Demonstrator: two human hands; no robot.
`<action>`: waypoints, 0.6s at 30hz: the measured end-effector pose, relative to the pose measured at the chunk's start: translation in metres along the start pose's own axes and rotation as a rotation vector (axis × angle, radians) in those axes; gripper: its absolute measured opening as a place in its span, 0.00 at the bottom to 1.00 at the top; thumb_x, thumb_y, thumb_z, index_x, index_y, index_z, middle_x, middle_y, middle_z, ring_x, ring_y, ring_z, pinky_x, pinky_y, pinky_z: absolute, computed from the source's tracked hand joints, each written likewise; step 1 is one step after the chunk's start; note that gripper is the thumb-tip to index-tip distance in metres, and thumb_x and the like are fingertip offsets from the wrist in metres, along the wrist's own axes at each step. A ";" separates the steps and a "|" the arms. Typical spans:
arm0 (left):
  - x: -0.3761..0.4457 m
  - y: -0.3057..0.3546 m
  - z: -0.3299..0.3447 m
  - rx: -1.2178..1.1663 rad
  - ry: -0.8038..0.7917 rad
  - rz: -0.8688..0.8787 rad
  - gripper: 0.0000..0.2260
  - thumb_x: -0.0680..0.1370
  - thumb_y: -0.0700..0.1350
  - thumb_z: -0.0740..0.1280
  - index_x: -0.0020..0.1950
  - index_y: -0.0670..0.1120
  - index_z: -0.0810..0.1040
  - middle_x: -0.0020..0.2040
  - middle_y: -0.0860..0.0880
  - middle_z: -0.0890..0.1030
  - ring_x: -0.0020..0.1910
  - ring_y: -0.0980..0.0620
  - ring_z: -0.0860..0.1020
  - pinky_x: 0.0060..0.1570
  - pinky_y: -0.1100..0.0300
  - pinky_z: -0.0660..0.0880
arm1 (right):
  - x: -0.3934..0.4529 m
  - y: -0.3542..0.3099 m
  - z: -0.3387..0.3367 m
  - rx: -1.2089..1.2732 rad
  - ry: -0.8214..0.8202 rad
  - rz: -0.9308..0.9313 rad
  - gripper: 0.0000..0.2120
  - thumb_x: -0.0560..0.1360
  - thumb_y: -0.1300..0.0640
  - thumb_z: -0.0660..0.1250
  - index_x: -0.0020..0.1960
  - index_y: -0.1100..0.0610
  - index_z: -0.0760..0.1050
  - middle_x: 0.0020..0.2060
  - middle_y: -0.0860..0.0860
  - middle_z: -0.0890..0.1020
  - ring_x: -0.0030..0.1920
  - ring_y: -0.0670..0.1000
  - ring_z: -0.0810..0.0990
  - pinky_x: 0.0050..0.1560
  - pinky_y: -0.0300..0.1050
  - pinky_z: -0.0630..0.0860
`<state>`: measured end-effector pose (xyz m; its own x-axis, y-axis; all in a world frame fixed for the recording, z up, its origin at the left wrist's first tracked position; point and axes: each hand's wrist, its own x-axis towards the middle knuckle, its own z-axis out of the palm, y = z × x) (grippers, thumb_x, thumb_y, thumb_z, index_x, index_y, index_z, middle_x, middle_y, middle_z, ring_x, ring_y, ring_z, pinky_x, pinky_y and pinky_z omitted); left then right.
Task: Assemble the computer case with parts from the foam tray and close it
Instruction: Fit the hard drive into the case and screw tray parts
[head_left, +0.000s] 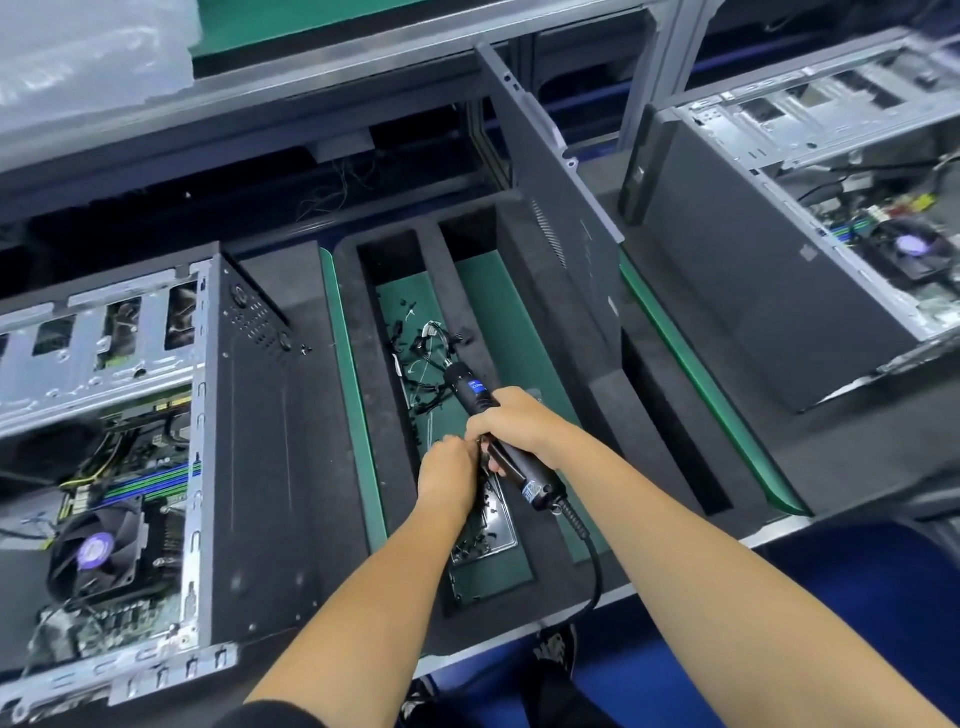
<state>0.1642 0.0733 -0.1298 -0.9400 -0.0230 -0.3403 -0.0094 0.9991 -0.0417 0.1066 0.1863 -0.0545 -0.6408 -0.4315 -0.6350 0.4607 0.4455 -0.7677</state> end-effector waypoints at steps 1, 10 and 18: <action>0.000 0.000 0.000 0.008 0.003 0.011 0.18 0.76 0.32 0.59 0.66 0.42 0.68 0.56 0.43 0.77 0.53 0.46 0.78 0.49 0.57 0.74 | 0.000 0.000 0.000 0.007 -0.001 0.002 0.08 0.69 0.64 0.68 0.43 0.61 0.69 0.28 0.56 0.76 0.23 0.53 0.76 0.27 0.43 0.76; 0.005 -0.004 -0.025 -0.495 -0.016 -0.237 0.08 0.76 0.33 0.59 0.50 0.36 0.77 0.51 0.38 0.77 0.49 0.40 0.78 0.42 0.56 0.72 | -0.004 -0.001 -0.001 0.021 -0.005 -0.002 0.09 0.71 0.63 0.68 0.46 0.61 0.68 0.33 0.58 0.76 0.25 0.54 0.77 0.30 0.44 0.76; 0.004 -0.010 -0.037 -1.053 0.130 -0.469 0.07 0.71 0.33 0.66 0.35 0.42 0.77 0.38 0.46 0.77 0.38 0.50 0.72 0.35 0.62 0.69 | -0.009 -0.002 -0.002 0.069 -0.042 0.034 0.06 0.72 0.64 0.67 0.44 0.61 0.70 0.30 0.56 0.75 0.26 0.54 0.76 0.30 0.44 0.75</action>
<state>0.1478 0.0648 -0.0964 -0.7963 -0.4564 -0.3970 -0.5880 0.4300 0.6851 0.1099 0.1909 -0.0474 -0.5986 -0.4505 -0.6624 0.5234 0.4060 -0.7492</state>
